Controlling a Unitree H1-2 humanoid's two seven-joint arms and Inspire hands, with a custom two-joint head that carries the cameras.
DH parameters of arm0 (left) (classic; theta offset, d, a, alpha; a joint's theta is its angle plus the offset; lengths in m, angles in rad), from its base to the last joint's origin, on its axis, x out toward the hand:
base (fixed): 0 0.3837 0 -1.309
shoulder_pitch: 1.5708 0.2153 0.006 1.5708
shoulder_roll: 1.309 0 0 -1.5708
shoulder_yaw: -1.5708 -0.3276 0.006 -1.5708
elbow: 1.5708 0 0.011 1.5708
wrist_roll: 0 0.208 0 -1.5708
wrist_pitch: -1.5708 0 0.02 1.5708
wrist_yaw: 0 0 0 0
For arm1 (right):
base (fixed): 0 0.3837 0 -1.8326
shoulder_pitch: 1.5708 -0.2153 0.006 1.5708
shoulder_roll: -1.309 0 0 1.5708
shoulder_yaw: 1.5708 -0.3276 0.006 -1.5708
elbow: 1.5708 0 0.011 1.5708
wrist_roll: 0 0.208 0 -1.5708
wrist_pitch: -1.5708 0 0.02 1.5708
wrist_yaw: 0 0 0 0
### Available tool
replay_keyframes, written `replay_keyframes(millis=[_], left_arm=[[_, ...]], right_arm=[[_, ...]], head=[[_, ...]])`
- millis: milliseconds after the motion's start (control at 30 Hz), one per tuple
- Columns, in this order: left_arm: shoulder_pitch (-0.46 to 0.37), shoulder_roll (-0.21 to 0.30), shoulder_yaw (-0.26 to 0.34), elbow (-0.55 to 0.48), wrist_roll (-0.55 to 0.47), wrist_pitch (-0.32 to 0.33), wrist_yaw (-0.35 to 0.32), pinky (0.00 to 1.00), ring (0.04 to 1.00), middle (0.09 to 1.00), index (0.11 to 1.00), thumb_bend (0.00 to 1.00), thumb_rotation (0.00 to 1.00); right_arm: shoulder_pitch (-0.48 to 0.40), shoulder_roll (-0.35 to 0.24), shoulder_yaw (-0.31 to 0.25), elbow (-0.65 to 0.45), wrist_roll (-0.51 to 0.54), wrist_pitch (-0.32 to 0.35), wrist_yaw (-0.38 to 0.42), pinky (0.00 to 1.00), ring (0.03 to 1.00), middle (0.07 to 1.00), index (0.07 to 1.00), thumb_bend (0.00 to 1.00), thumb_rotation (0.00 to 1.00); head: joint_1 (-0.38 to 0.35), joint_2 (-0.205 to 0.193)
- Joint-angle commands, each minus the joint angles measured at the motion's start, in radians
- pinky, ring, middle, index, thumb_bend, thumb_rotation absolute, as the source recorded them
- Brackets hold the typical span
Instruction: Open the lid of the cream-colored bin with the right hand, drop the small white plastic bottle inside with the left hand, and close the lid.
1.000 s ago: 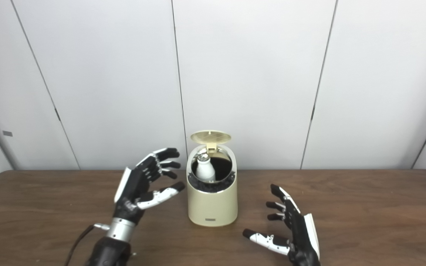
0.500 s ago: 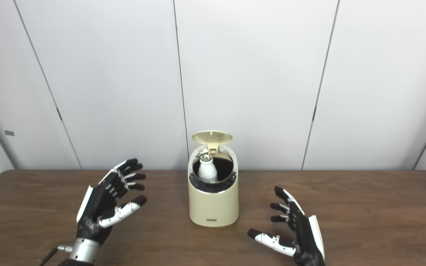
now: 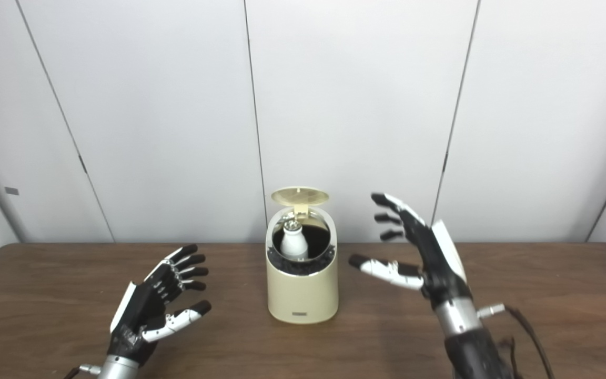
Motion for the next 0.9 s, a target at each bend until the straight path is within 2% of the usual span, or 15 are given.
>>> replay_keyframes(millis=[0,167,267,367,467,667,867], left_arm=[[0.015,-0.012,-0.007,0.029,0.007,-0.018,0.0,0.65,0.757,0.82,0.873,0.76,0.14],[0.016,-0.018,-0.013,0.045,0.038,-0.019,0.016,0.64,0.753,0.819,0.869,0.79,0.17],[0.014,-0.018,-0.015,0.052,0.03,-0.019,0.004,0.65,0.758,0.822,0.867,0.79,0.17],[0.012,-0.019,-0.016,0.058,0.023,-0.019,-0.007,0.66,0.764,0.825,0.865,0.78,0.17],[0.013,-0.026,-0.014,0.063,0.023,-0.02,-0.003,0.66,0.763,0.824,0.865,0.78,0.17],[0.014,-0.034,-0.017,0.066,0.034,-0.019,0.014,0.65,0.764,0.822,0.85,0.8,0.17],[0.013,-0.044,-0.009,0.065,0.031,-0.019,0.016,0.64,0.759,0.816,0.845,0.79,0.13]], right_arm=[[-0.062,-0.018,0.008,-0.045,-0.026,0.027,0.028,0.61,0.763,0.832,0.801,0.66,0.42],[-0.139,-0.046,0.042,-0.074,-0.097,0.103,0.092,0.68,0.787,0.832,0.802,0.68,0.46],[-0.175,-0.07,0.064,-0.088,-0.128,0.15,0.144,0.74,0.839,0.851,0.829,0.66,0.53],[-0.209,-0.09,0.088,-0.082,-0.161,0.162,0.177,0.8,0.872,0.864,0.838,0.63,0.55],[-0.236,-0.097,0.104,-0.076,-0.186,0.173,0.195,0.79,0.864,0.849,0.819,0.64,0.57],[-0.283,-0.102,0.133,-0.062,-0.228,0.191,0.232,0.77,0.869,0.849,0.813,0.64,0.55],[-0.317,-0.101,0.152,-0.042,-0.26,0.218,0.267,0.76,0.873,0.849,0.817,0.66,0.53]], head=[[-0.001,-0.002],[0.002,-0.007],[0.004,-0.005],[0.007,-0.006],[0.014,-0.003],[0.022,-0.003],[0.027,-0.001]])
